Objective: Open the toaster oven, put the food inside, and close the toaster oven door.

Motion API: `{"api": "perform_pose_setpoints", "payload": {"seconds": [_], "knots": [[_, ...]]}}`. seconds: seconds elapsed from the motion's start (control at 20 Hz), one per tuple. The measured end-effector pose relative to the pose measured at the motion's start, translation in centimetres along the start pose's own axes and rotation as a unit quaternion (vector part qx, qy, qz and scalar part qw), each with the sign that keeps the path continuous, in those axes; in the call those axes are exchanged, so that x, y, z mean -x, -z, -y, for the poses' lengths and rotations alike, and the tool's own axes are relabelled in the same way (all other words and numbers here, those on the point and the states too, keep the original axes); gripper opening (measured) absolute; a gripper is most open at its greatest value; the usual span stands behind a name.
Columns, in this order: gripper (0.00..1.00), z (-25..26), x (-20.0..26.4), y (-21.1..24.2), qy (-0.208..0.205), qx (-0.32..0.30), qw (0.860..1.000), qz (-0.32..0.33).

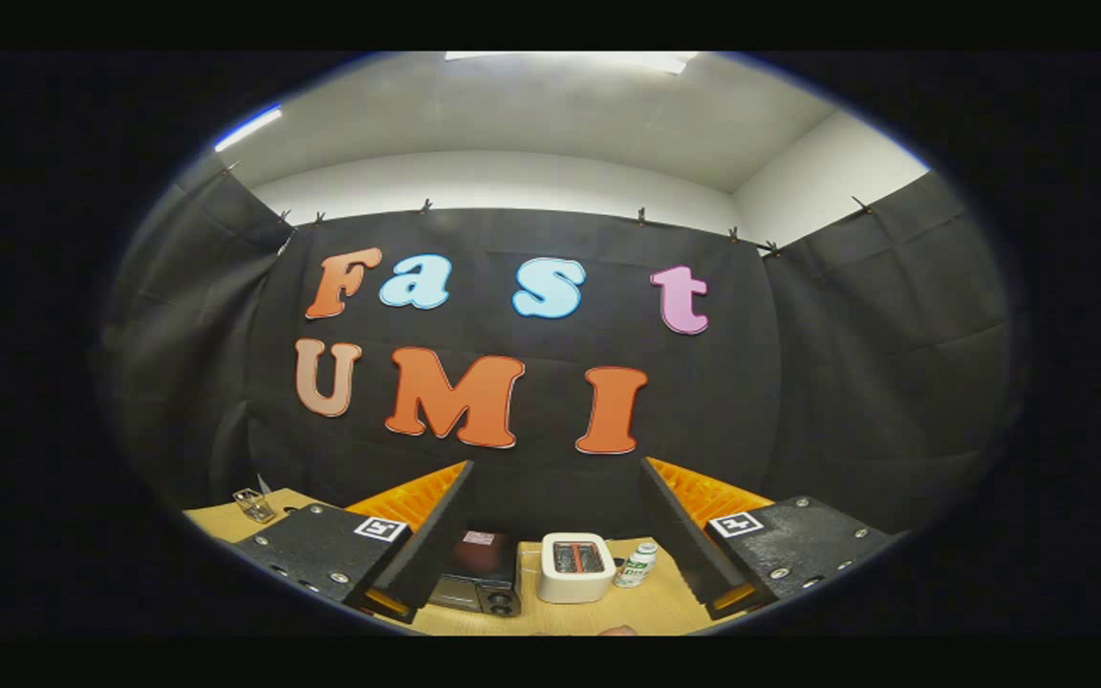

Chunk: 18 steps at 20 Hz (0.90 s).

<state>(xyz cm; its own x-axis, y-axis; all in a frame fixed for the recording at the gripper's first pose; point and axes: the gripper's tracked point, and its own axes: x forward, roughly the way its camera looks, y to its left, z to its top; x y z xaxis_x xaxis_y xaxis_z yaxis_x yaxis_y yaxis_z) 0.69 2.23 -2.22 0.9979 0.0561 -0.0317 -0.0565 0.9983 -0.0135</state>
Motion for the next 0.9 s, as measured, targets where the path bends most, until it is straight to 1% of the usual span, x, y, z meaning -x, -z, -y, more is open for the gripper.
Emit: {"api": "perform_pose_setpoints", "payload": {"seconds": [0.2,0.35,0.5,0.9], "knots": [[0.99,-0.5,-0.7,0.8,-0.005,-0.005,1.000,-0.014],[0.99,-1.3,-1.0,0.7,-0.014,-0.011,1.000,-0.012],[0.99,-1.9,-1.3,0.8,-0.022,-0.005,1.000,-0.009],[0.99,-4.4,-2.1,3.0,-0.050,-0.023,0.998,-0.028]]}}
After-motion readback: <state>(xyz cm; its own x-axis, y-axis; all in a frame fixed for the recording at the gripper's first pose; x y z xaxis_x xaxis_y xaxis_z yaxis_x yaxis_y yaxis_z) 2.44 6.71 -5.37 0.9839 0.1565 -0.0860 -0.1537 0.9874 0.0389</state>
